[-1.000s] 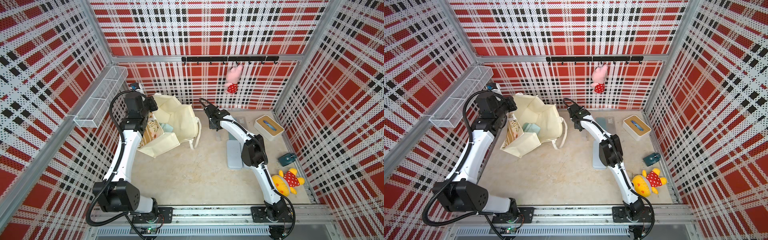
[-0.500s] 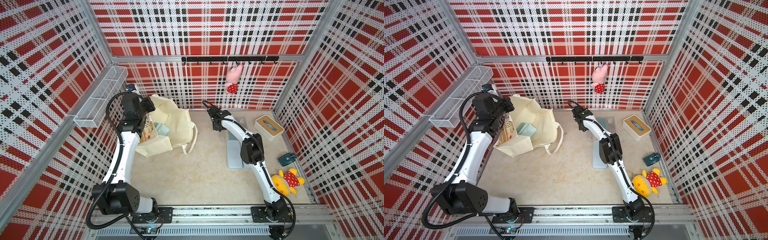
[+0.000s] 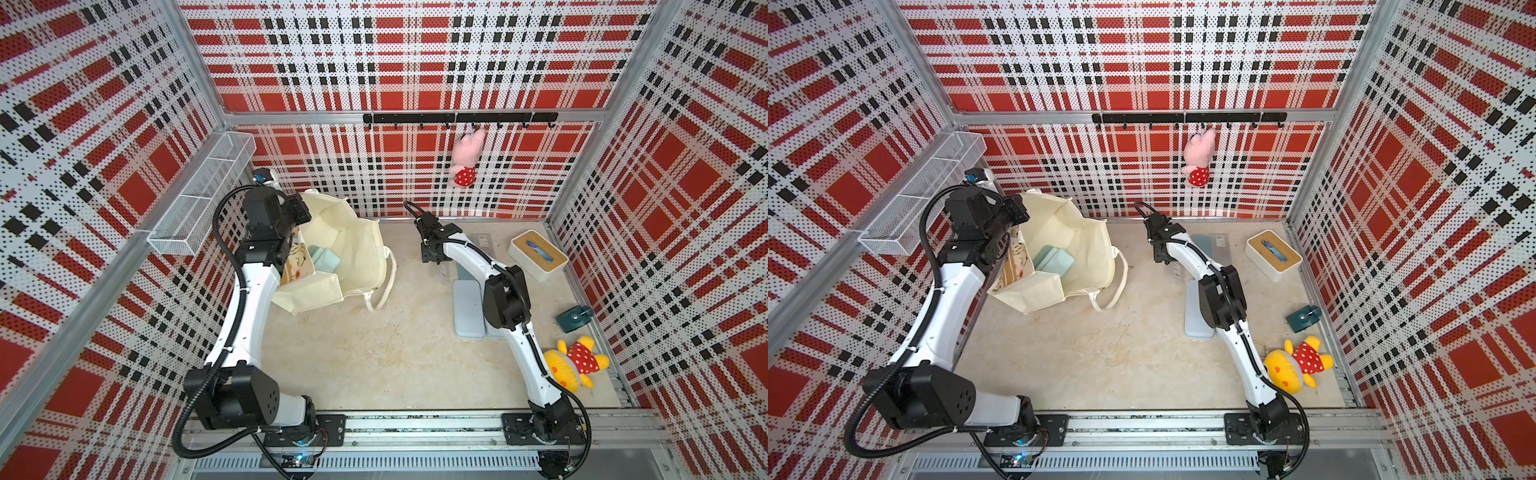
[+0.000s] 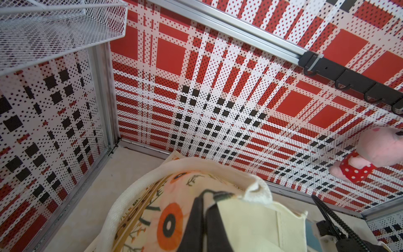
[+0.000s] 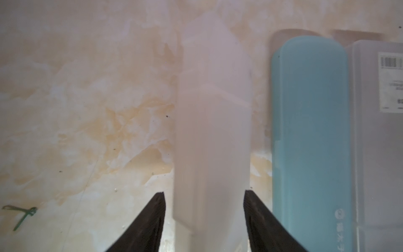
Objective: Take out the pencil case from the canvas bag
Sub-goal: Place the pencil case at the center of the board.
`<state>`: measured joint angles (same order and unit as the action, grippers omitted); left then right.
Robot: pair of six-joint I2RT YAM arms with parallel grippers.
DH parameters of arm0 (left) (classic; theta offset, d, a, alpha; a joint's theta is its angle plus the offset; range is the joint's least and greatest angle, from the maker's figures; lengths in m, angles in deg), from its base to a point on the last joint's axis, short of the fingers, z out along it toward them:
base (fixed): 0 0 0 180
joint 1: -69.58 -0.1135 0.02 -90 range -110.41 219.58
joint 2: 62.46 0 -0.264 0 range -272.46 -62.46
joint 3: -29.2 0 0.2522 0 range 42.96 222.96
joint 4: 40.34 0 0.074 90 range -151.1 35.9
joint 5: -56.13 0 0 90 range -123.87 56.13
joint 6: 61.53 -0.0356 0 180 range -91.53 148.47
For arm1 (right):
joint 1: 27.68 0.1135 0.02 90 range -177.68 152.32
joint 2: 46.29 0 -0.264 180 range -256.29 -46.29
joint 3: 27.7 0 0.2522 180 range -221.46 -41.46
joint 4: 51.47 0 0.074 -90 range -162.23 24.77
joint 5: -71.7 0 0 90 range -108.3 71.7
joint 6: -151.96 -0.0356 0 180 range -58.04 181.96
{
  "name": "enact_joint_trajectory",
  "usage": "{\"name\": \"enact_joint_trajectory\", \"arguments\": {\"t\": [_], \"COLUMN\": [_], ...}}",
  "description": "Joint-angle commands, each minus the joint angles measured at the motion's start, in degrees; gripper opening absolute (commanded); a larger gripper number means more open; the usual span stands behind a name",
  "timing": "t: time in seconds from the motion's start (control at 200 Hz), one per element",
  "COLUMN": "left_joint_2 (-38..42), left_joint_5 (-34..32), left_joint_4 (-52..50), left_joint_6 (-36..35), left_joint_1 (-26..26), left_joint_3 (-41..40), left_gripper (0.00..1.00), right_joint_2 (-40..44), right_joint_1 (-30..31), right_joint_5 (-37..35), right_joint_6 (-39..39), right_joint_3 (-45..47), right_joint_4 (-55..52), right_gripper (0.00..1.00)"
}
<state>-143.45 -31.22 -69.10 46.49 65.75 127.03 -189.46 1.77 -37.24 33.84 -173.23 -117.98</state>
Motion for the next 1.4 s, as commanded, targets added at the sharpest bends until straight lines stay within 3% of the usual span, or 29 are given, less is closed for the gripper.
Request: {"name": "enact_joint_trajectory", "arguments": {"t": [0.0, 0.316, 0.837, 1.393], "left_joint_2": [3.5, 3.6, 3.3, 2.9], "left_joint_5": [0.8, 1.4, 2.0, 2.2], "left_joint_4": [7.4, 7.4, 7.5, 7.7], "left_joint_6": [0.7, 0.9, 1.0, 0.9], "left_joint_1": [-0.4, -0.3, -0.4, -0.4], "left_joint_3": [0.4, 0.0, 0.1, 0.5], "left_gripper": [0.0, 0.0, 0.0, 0.0], "right_joint_2": [5.0, 2.6, -2.3, -3.6], "right_joint_1": [0.1, 0.0, 0.0, -1.0], "right_joint_5": [2.3, 2.7, 1.8, -2.1], "right_joint_6": [0.0, -0.1, 0.6, 0.0], "right_joint_3": [1.7, 1.1, -0.4, -0.1], "right_joint_4": [4.5, 3.2, 1.3, -1.2], "right_gripper": [0.61, 0.72, 0.69, 0.56]}}
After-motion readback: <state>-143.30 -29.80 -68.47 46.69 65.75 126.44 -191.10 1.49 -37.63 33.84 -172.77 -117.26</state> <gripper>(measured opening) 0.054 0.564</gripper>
